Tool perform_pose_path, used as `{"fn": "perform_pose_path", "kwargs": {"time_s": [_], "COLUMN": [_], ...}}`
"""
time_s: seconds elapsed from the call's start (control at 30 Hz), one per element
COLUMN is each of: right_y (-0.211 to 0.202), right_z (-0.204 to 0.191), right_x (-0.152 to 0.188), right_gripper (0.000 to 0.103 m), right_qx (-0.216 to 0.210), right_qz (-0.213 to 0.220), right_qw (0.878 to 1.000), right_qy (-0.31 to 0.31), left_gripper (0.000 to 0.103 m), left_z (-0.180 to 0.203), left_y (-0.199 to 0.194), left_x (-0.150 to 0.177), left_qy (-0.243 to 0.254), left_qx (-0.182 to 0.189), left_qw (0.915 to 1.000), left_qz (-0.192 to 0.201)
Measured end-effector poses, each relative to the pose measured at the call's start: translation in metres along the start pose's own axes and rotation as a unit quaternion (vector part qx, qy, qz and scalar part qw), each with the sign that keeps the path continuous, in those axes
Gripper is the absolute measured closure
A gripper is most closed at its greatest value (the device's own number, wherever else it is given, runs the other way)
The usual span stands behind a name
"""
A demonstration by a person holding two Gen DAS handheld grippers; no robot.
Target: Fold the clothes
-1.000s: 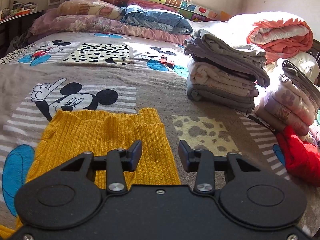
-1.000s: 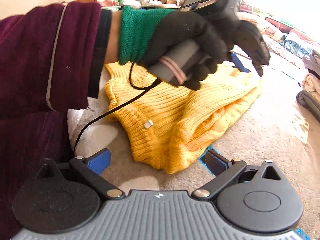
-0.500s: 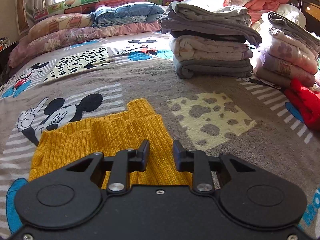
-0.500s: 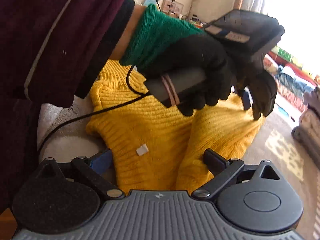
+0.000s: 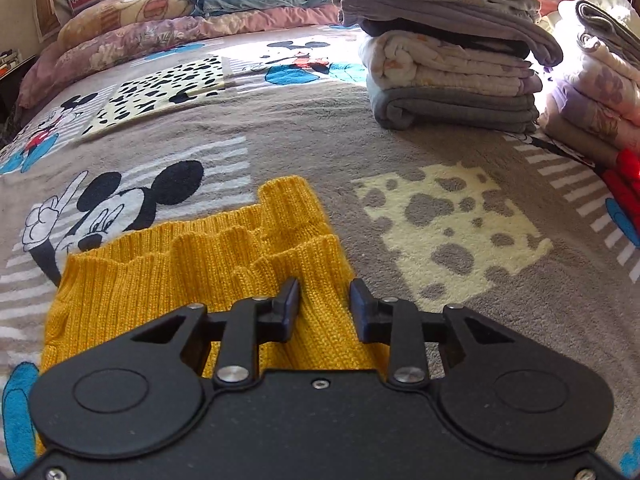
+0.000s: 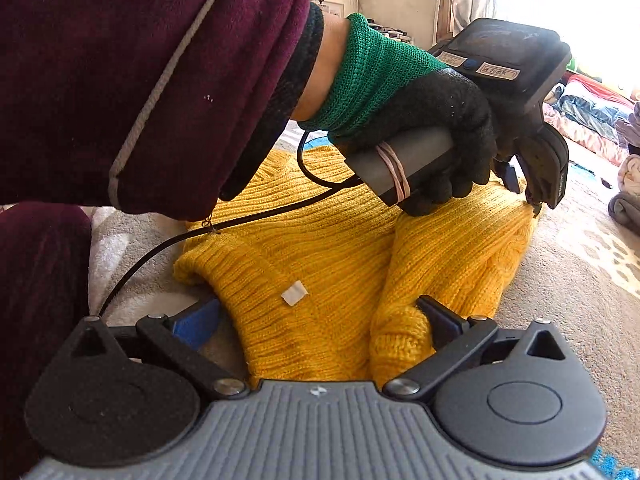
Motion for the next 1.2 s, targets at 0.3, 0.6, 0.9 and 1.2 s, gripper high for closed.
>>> {"fn": "perform_pose_path", "kwargs": {"time_s": [0.3,0.6,0.9,1.2], "right_y": [-0.053,-0.059,-0.047,-0.042], "right_z": [0.012,0.045,0.083,0.128], "right_x": [-0.015,-0.008,0.02,0.059], "right_gripper": [0.004,0.004,0.005,0.005], "right_qx": [0.009,0.024,0.012,0.001], "right_qz": [0.05,0.057,0.084,0.097], "right_qw": [0.998,0.991,0.957,0.886], "right_qy": [0.029,0.118,0.278,0.453], "left_gripper": [0.057,0.051,0.051,0.051], "left_z": [-0.065,-0.139,-0.198,-0.25], "left_y": [-0.118,-0.216,-0.239,-0.251], "left_x": [0.05,0.155,0.211,0.259], "left_qy": [-0.199,-0.383,-0.486,-0.589], "left_qx": [-0.014,-0.067,-0.095,-0.093], "left_qw": [0.9768,0.9086,0.853,0.7829], "left_qz": [0.077,0.151,0.165,0.178]}}
Point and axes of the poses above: each gripper's, at about its wrist camera, not at the fingertips, and y roughly the way its jaws point, z to its right, x to its underside, the point moved 10 cm from there along y, roughly the way its jaws point, and after that the axes turned 1 degree about -y, right-handed, at the moved point
